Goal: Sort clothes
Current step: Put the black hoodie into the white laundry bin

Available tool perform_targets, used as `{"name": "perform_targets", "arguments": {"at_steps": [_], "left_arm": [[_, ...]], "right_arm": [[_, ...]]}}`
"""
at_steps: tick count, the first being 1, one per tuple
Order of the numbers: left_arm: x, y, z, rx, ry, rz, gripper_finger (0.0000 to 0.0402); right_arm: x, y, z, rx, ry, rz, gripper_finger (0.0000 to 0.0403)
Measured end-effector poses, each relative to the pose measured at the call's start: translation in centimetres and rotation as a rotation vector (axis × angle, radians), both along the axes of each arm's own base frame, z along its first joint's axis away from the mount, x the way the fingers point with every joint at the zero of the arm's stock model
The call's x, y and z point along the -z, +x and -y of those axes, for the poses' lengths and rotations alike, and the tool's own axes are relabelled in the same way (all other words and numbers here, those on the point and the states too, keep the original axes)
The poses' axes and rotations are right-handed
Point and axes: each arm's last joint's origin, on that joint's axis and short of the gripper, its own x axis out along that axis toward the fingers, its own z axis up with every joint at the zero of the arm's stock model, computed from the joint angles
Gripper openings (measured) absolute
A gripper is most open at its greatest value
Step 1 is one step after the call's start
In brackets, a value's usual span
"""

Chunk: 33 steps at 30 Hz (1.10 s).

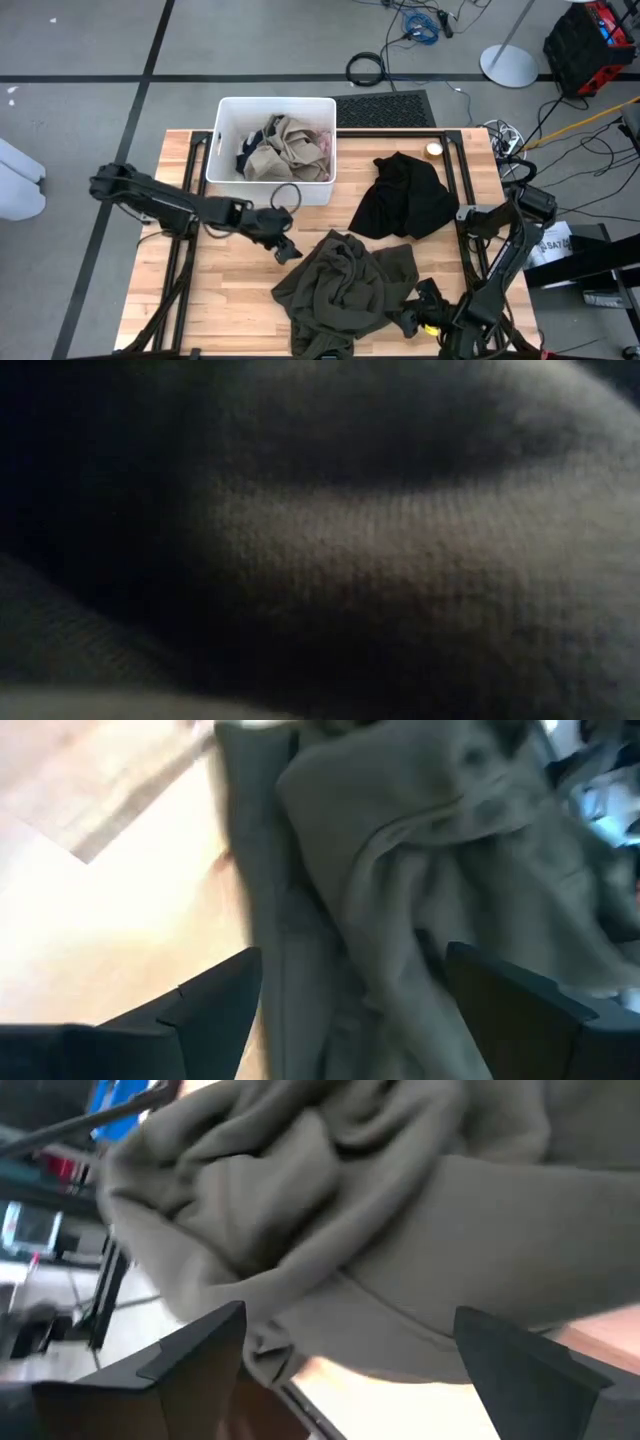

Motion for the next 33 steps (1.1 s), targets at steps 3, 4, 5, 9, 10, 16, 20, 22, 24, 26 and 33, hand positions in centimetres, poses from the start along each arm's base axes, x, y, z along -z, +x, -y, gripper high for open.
{"name": "perform_targets", "arguments": {"at_steps": [3,4,5,9,10,16,20,22,24,26,33], "left_arm": [[1.7,1.1,0.5,0.009,0.009,-0.035,0.0328],[2.3,1.5,0.7,0.018,0.005,-0.040,0.0328],[2.8,1.9,0.9,0.029,-0.003,-0.041,0.0328],[4.6,3.5,1.5,0.057,-0.029,-0.011,0.0328],[5.1,3.8,1.5,0.061,-0.034,-0.003,0.0328],[8.2,4.9,1.8,0.062,-0.061,-0.060,0.0328],[9.6,5.5,2.5,0.110,-0.096,-0.061,0.0328],[10.1,5.8,3.0,0.129,-0.104,-0.035,0.0328],[10.3,6.0,3.5,0.132,-0.122,-0.017,0.0321],[10.4,6.0,3.9,0.141,-0.126,-0.008,0.0299],[10.6,5.7,4.6,0.162,-0.117,-0.014,0.0101]], "right_arm": [[1.1,0.3,-0.2,0.057,0.012,-0.004,0.0345],[1.5,0.6,-0.2,0.071,0.010,-0.006,0.0345],[1.8,0.9,-0.1,0.083,0.006,-0.009,0.0345],[2.9,2.3,0.2,0.130,-0.005,-0.001,0.0345],[3.1,2.7,0.4,0.141,-0.012,-0.002,0.0345],[4.3,5.4,1.5,0.147,-0.035,-0.052,0.0346],[5.8,7.8,1.9,0.088,-0.031,-0.094,0.0345],[6.6,8.8,2.2,0.069,-0.019,-0.117,0.0345],[7.4,9.5,2.5,0.059,-0.017,-0.152,0.0336],[8.1,9.8,2.7,0.043,-0.015,-0.200,0.0313],[8.4,9.9,2.8,-0.030,-0.063,-0.233,0.0125]]}}
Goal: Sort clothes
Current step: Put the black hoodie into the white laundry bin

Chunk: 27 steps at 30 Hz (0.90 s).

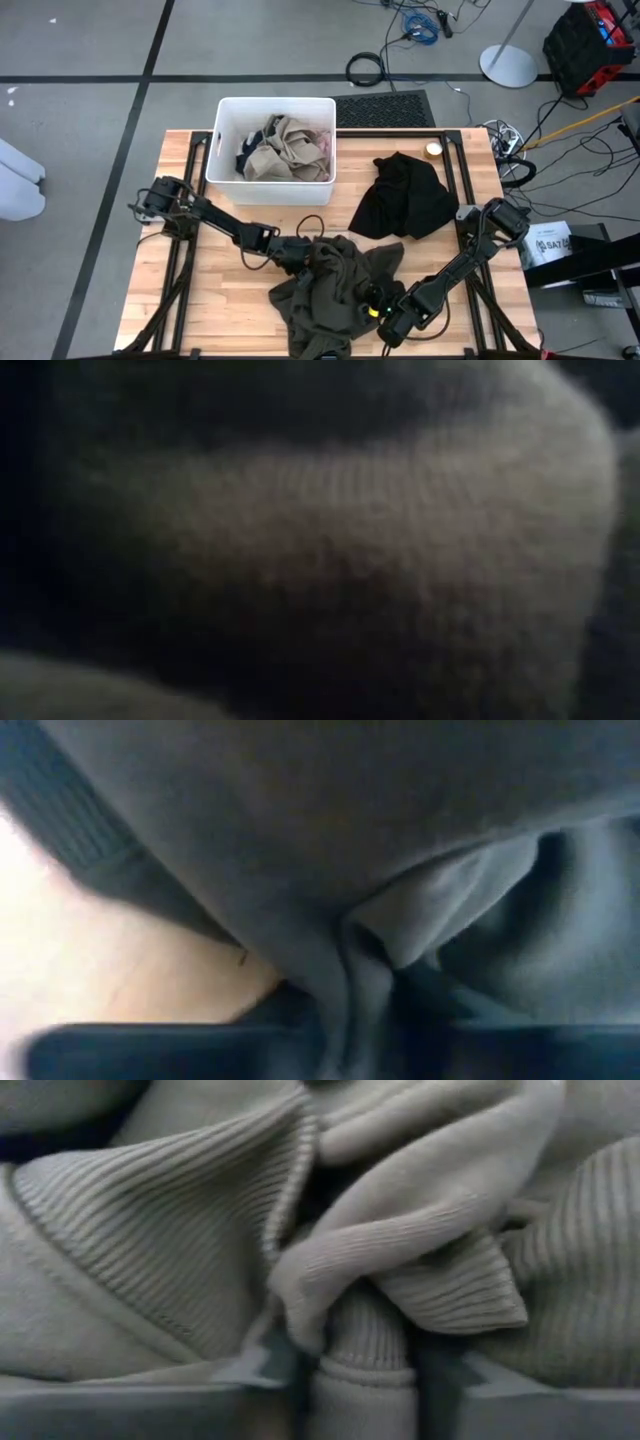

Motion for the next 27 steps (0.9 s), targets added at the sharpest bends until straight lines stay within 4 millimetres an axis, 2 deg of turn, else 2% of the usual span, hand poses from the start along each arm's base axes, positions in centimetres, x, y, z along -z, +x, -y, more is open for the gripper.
{"name": "perform_targets", "arguments": {"at_steps": [2,3,8,15,23,27], "left_arm": [[-0.2,0.2,0.1,0.005,-0.001,0.031,0.0036],[-0.2,0.3,0.1,0.010,0.000,0.053,0.0023],[-1.7,0.9,0.4,0.028,-0.026,0.175,0.0033],[-5.9,1.1,1.5,0.081,-0.035,0.367,0.0019],[-10.5,-0.1,1.6,0.063,-0.046,0.545,0.0019],[-13.4,-1.2,1.2,0.040,-0.053,0.641,0.0019]], "right_arm": [[-0.3,0.0,0.0,-0.026,-0.017,0.010,0.0061],[-0.6,0.0,0.0,-0.042,-0.030,0.019,0.0044],[-2.4,-0.1,0.3,-0.105,-0.082,0.069,0.0043],[-6.3,-0.2,0.7,-0.115,-0.140,0.229,0.0047],[-11.5,0.7,1.7,-0.131,-0.233,0.485,0.0047],[-14.9,1.0,2.9,-0.150,-0.287,0.609,0.0047]]}}
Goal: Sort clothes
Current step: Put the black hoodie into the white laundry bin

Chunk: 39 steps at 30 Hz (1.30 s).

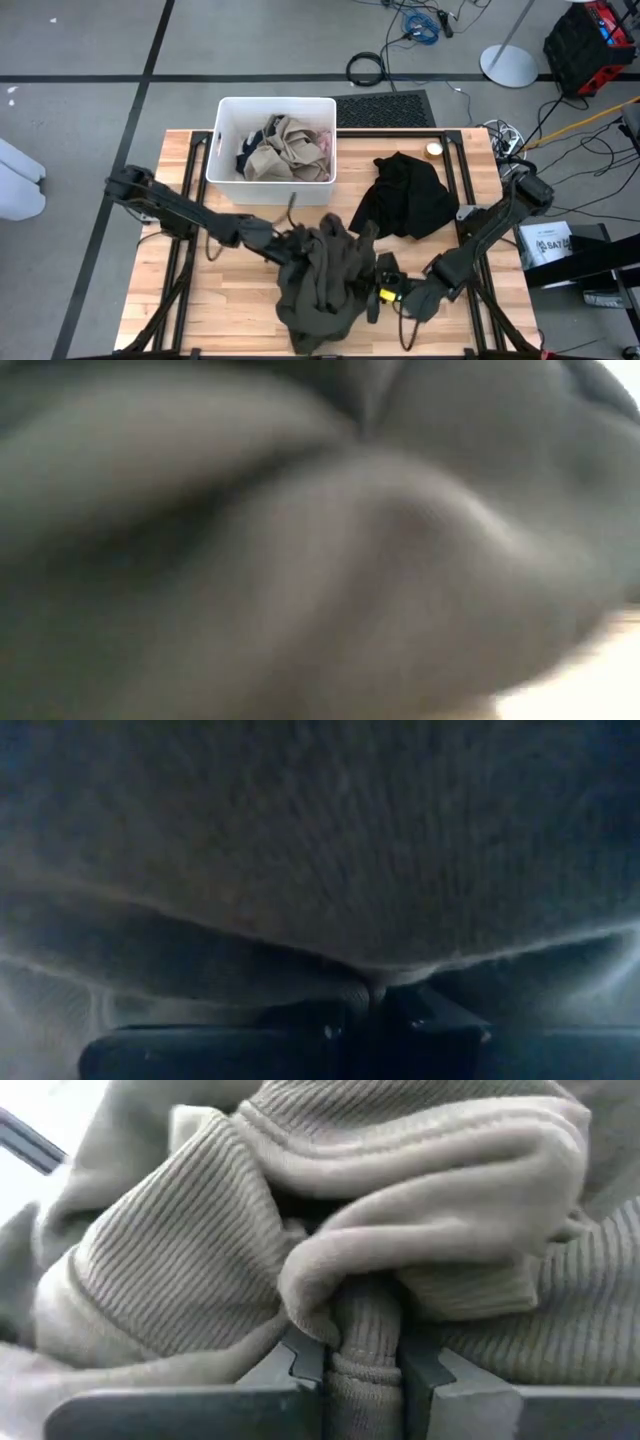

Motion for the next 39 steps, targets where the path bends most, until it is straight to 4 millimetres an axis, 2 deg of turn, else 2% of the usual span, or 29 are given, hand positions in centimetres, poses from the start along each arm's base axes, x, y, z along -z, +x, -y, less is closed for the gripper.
{"name": "perform_targets", "arguments": {"at_steps": [6,11,16,19,22,26,29,33,36,39], "left_arm": [[-5.9,-3.0,-1.7,-0.070,-0.021,0.221,0.0018],[-10.4,-6.1,-3.8,-0.172,-0.085,0.421,0.0018],[-14.7,-8.5,-6.3,-0.262,-0.061,0.601,0.0018],[-17.3,-9.1,-8.0,-0.321,-0.036,0.673,0.0018],[-20.5,-9.8,-10.0,-0.328,0.054,0.740,0.0018],[-23.7,-11.0,-12.4,-0.407,0.214,0.662,0.0018],[-25.1,-12.2,-14.2,-0.517,0.342,0.561,0.0018],[-24.9,-13.5,-17.3,-0.712,0.480,0.389,0.0018],[-23.7,-14.2,-20.2,-0.838,0.507,0.251,0.0018],[-22.5,-14.5,-22.9,-0.869,0.551,0.153,0.0018]], "right_arm": [[-6.3,0.1,3.3,-0.022,-0.110,0.244,0.0047],[-10.7,1.0,8.0,-0.093,-0.160,0.520,0.0047],[-14.5,3.3,13.8,-0.170,-0.228,0.663,0.0047],[-17.2,5.1,16.8,-0.226,-0.308,0.744,0.0047],[-20.2,6.9,20.2,-0.255,-0.380,0.755,0.0047],[-22.9,9.2,25.1,-0.292,-0.444,0.701,0.0047],[-23.8,10.8,28.8,-0.314,-0.462,0.658,0.0047],[-23.6,12.2,33.8,-0.282,-0.430,0.594,0.0047],[-22.0,13.0,37.4,-0.227,-0.392,0.545,0.0047],[-19.9,13.7,40.4,-0.193,-0.358,0.496,0.0047]]}}
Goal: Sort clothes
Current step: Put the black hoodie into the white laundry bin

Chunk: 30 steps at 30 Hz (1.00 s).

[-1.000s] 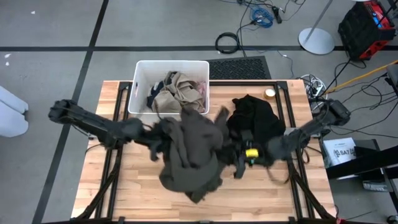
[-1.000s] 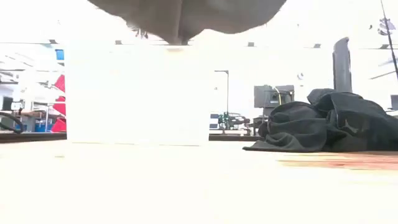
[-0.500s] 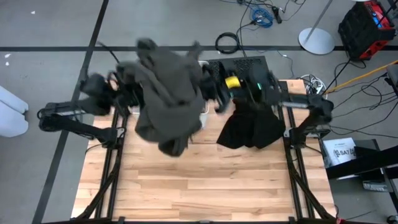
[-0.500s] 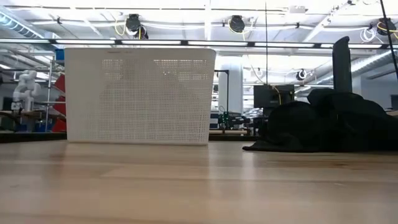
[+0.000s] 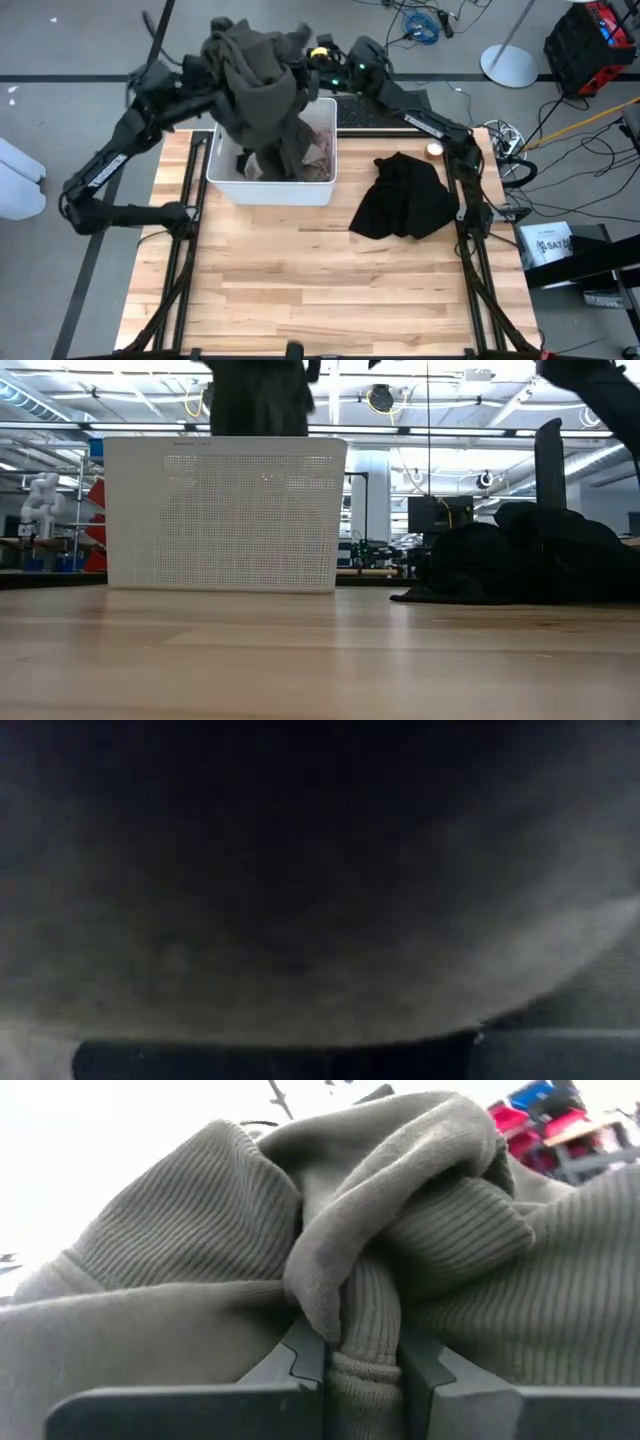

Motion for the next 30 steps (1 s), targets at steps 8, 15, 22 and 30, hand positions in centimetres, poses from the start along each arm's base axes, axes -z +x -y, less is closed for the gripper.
{"name": "perform_targets", "arguments": {"at_steps": [8,15,22,30], "left_arm": [[4.3,-0.2,-5.5,-0.081,-0.108,-0.283,0.0018],[8.8,-0.7,-5.5,-0.012,-0.206,-0.597,0.0018],[15.7,-0.9,-4.9,0.060,-0.322,-0.718,0.0018],[20.5,-0.7,-4.0,0.024,-0.323,-0.877,0.0018]], "right_arm": [[6.2,2.9,4.0,0.042,0.013,-0.141,0.0047],[11.5,5.0,3.2,-0.003,0.031,-0.426,0.0047],[14.5,5.1,1.0,-0.012,-0.068,-0.726,0.0047],[18.4,4.7,-0.6,-0.074,-0.044,-1.045,0.0047]]}}
